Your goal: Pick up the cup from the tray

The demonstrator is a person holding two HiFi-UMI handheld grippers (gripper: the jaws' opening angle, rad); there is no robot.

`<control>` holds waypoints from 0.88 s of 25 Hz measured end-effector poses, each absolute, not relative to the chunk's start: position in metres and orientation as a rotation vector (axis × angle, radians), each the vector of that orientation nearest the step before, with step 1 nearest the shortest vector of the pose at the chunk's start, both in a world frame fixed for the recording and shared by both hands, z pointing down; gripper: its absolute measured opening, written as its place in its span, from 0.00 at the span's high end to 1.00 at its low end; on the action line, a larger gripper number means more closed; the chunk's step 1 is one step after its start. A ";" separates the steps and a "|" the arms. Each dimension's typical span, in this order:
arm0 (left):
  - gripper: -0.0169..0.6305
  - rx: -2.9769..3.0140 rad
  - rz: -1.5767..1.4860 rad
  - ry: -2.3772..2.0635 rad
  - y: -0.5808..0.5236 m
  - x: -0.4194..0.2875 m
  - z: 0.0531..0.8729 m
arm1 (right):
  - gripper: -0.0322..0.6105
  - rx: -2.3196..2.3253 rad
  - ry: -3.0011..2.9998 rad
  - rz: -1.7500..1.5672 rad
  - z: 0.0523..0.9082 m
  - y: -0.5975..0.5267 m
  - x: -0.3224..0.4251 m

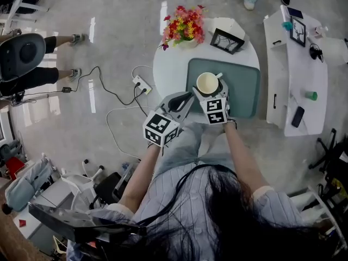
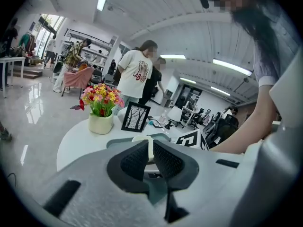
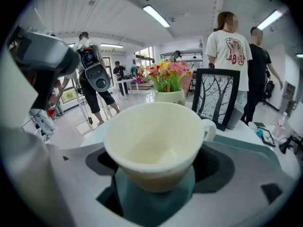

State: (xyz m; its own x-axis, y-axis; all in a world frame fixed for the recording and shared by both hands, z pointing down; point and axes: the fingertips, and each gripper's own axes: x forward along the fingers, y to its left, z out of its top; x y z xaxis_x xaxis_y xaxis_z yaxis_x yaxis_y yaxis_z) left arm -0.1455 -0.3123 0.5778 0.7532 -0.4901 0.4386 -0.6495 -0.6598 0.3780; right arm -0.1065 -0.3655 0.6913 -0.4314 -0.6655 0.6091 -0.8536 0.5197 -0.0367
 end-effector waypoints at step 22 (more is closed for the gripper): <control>0.95 2.402 0.434 -0.931 -0.295 -0.177 0.578 | 0.31 1.229 -2.286 0.493 0.670 -0.355 -0.119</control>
State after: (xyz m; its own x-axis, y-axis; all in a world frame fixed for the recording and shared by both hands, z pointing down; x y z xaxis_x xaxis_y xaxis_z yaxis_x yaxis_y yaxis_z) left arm -0.1767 -0.2947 0.5780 0.7120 -0.5268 0.4643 -0.6944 -0.6268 0.3536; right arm -0.1186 -0.3553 0.6701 -0.4711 -0.6665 0.5778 -0.8454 0.5281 -0.0800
